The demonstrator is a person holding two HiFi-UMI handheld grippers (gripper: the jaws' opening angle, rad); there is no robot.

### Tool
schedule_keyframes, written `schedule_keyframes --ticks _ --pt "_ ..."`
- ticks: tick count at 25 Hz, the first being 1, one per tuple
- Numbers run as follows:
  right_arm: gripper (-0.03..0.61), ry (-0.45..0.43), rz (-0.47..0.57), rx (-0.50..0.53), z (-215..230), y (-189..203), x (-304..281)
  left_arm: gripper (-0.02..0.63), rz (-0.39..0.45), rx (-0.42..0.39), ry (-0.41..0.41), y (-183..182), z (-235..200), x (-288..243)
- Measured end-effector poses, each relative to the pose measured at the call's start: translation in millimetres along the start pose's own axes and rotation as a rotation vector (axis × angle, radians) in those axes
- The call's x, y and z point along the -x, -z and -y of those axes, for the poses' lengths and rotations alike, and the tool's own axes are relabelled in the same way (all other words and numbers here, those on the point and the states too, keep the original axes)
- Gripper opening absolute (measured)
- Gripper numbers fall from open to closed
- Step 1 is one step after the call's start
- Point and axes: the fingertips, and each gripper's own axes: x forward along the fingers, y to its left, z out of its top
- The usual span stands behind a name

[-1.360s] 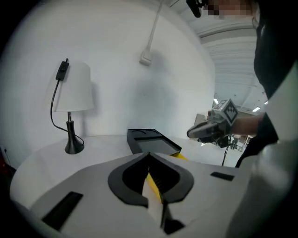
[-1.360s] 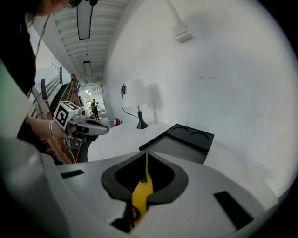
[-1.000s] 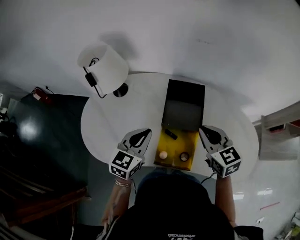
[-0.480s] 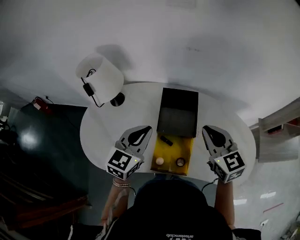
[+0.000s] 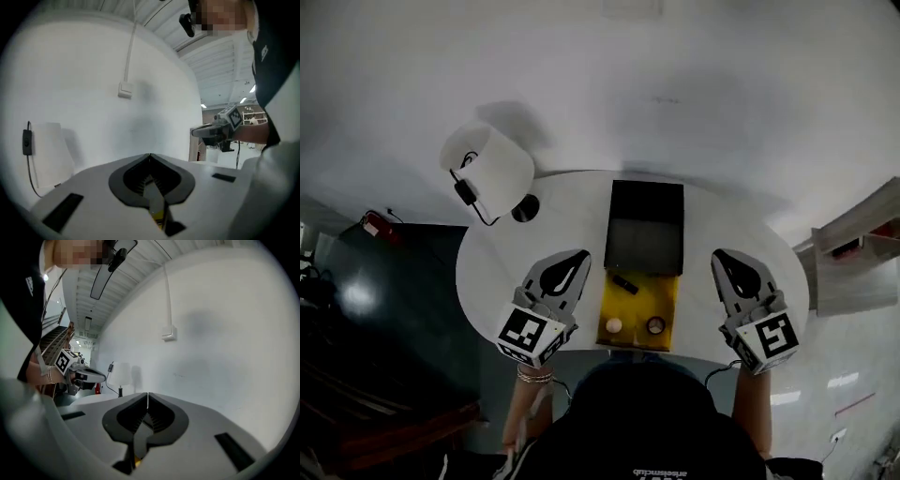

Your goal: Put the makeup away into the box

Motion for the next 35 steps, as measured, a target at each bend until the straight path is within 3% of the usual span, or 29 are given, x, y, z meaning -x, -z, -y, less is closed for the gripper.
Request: schedule_keyframes --ticks 9,21,35 --pt "0.018 0.12 0.032 0.023 24 -1 20 0.017 0.007 0.001 -0.052 -2 -13 -2" --pt "0.018 0.147 0.045 0.018 33 -2 30 0.017 -0.006 0.008 -0.028 3 -4 -11" --pt "0.018 0.148 0.03 0.007 42 3 24 0.017 -0.008 0.012 -0.055 4 -16 -16"
